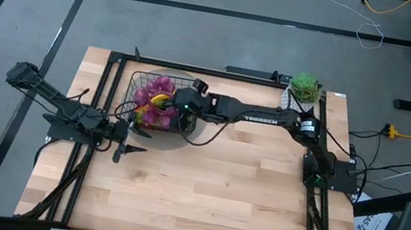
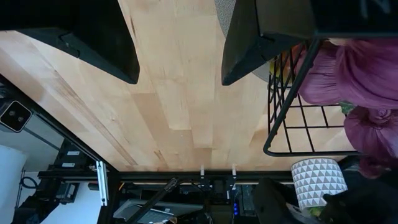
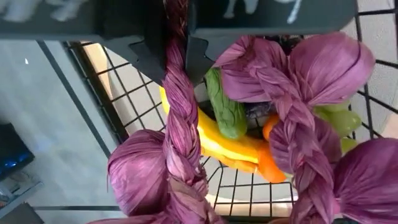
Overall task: Build produce basket
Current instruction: Put the purple garlic into the wire basket
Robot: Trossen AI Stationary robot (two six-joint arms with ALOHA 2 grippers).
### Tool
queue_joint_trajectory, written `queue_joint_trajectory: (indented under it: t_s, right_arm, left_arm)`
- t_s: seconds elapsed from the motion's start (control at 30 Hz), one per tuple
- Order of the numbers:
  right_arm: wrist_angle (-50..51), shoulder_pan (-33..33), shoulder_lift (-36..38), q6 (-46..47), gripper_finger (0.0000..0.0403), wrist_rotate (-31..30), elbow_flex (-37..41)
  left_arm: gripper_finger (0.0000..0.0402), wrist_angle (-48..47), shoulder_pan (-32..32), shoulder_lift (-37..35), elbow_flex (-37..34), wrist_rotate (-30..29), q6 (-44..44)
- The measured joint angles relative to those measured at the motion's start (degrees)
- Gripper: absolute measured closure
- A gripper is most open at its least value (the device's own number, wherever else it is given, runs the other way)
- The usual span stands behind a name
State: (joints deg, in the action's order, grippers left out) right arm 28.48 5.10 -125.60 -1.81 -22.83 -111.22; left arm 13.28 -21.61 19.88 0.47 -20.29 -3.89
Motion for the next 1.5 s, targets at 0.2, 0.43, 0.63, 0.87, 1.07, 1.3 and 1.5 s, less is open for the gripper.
queue_joint_trajectory:
  t_s: [0.2,0.43,0.63,0.87,1.07,1.3,1.5]
  right_arm:
    - [3.67,1.67,0.04,1.88,0.0385,6.67,0.0]
    - [7.64,3.4,0.13,6.29,0.0369,9.48,-0.04]
    - [7.58,3.37,0.13,5.82,0.0339,11.06,-0.04]
    - [7.07,3.37,0.13,5.71,0.0334,11.06,-0.04]
    - [9.36,3.22,0.02,3.95,0.0301,11.08,-4.12]
    - [12.81,2.4,0.02,6.02,0.0224,14.1,-9.55]
    - [18.37,2.08,0.02,9.13,0.0195,14.85,-9.9]
  left_arm:
    - [0.0177,0.0,0.0,-0.02,-0.01,-0.01,-0.02]
    - [0.0177,0.0,0.0,0.0,-0.01,-0.02,-0.02]
    - [0.0177,0.0,0.0,0.0,0.0,-0.02,-0.02]
    - [0.0177,0.0,0.0,0.0,0.0,-0.02,-0.02]
    - [0.0177,0.0,0.0,0.0,0.0,-0.02,-0.02]
    - [0.0177,0.0,0.0,-0.01,0.0,-0.02,-0.02]
    - [0.0177,0.0,0.0,0.0,-0.02,-0.02,-0.02]
